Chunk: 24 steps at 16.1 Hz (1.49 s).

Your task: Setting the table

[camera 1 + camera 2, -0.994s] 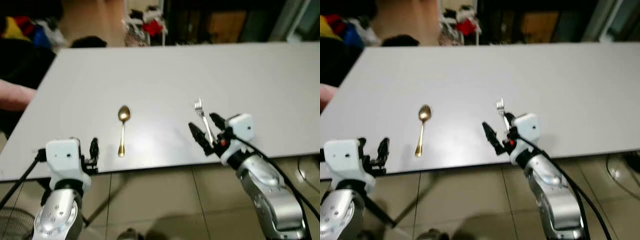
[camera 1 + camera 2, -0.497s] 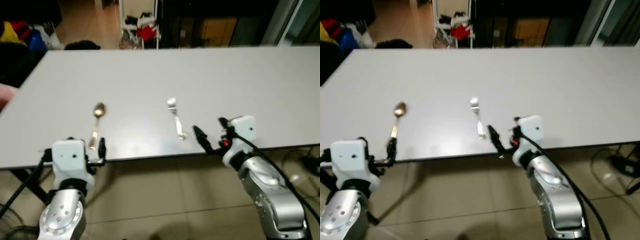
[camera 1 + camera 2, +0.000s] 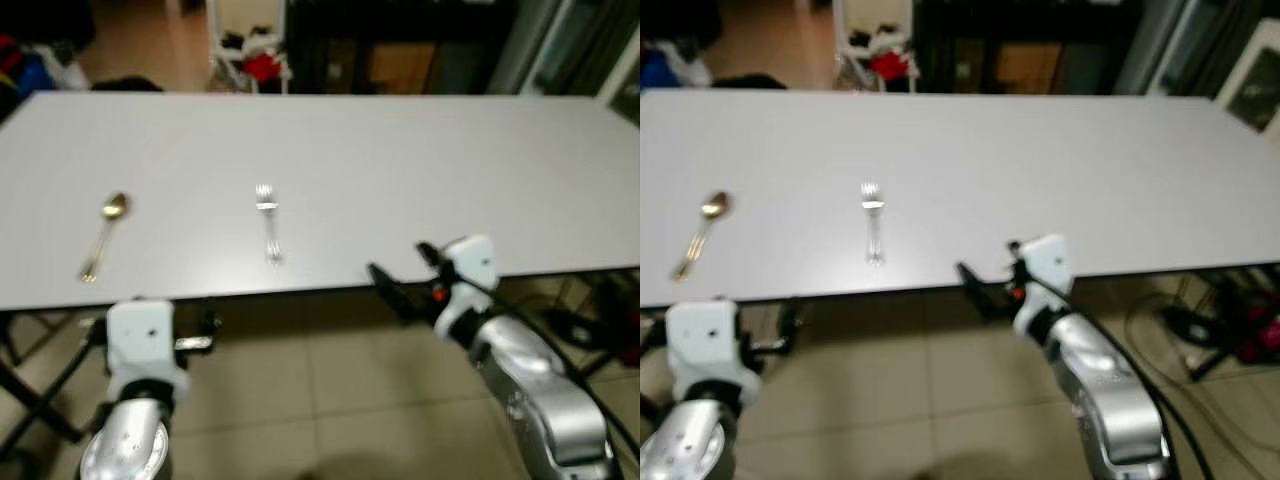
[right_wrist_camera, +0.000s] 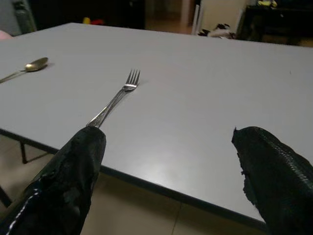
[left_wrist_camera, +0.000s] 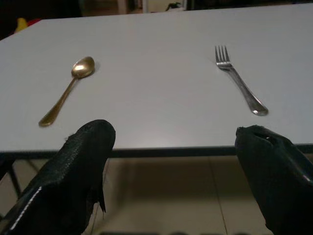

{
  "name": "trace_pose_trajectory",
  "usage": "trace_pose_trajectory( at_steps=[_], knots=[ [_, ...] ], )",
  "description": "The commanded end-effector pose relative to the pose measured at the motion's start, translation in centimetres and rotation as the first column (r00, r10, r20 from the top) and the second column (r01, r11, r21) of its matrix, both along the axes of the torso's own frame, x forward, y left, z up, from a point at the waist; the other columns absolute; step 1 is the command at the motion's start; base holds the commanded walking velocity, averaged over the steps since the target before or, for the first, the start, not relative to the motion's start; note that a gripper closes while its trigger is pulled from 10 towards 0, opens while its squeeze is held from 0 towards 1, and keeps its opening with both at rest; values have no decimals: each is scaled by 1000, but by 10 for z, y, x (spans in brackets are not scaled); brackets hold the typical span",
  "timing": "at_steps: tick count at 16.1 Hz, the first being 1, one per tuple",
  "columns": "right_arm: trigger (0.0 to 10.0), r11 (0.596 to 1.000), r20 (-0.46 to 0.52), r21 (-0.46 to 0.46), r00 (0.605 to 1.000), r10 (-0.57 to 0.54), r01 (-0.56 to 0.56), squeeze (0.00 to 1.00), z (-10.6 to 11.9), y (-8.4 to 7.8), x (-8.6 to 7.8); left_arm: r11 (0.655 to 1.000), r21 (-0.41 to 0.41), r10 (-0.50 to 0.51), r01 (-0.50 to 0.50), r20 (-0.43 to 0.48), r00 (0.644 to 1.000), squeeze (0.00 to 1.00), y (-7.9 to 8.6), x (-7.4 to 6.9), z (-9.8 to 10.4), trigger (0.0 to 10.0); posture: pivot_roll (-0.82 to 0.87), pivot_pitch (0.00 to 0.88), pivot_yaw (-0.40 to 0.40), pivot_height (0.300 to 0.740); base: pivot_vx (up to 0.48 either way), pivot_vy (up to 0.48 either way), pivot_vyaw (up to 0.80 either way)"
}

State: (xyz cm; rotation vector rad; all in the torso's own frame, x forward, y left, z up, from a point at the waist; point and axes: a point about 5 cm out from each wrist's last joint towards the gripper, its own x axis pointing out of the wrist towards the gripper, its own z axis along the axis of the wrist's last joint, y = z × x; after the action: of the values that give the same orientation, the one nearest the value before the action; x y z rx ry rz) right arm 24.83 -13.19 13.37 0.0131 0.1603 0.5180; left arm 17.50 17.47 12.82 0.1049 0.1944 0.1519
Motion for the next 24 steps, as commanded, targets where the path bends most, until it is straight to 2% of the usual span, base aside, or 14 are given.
trace_pose_trajectory(
  at_steps=[1,5,7,8,12,14,16,17,20,24],
  knots=[
    [10000,1000,-4,1,1000,-1,1,1000,2,-4,-1,1000,-6,-23,23,27,999,1000,-7,0,6,10000,-50,0,-6,740,0,-465,0],
    [10000,999,-19,17,999,47,-47,1000,-3,3,-6,1000,16,-16,16,35,999,1000,-4,-5,8,10000,-47,0,4,740,0,-446,514],
    [10000,999,-4,9,999,36,-36,1000,-4,3,-3,1000,7,-21,21,55,998,1000,-6,1,7,10000,-51,0,24,740,0,0,800],
    [10000,999,-1,38,1000,14,-14,1000,0,2,-3,999,6,-50,50,62,997,1000,-9,3,9,10000,-56,0,22,740,0,0,800],
    [10000,998,-13,41,999,49,-48,1000,-4,0,-8,997,64,-53,50,42,998,1000,-3,-5,7,10000,-46,0,16,740,0,0,800],
    [10000,999,28,35,999,19,-20,1000,-1,-1,-3,996,76,-42,39,45,998,1000,0,-4,5,10000,-46,0,31,740,0,0,800],
    [10000,998,65,20,996,-53,52,1000,2,-11,3,996,79,-40,36,57,998,1000,-1,-2,5,10000,-40,0,25,740,0,0,800],
    [10000,983,92,-5,979,-182,183,1000,0,-25,6,996,90,3,-9,61,998,1000,9,-6,4,10000,-57,0,22,740,0,0,800],
    [10000,956,110,-41,953,-284,290,1000,-13,-46,-2,983,142,103,-114,79,992,1000,26,-13,3,10000,-28,0,14,740,0,0,800],
    [10000,972,107,-39,968,-225,230,1000,-15,-46,-11,981,160,94,-107,87,992,1000,32,-18,7,10000,-37,0,21,740,0,0,800]
  ],
)
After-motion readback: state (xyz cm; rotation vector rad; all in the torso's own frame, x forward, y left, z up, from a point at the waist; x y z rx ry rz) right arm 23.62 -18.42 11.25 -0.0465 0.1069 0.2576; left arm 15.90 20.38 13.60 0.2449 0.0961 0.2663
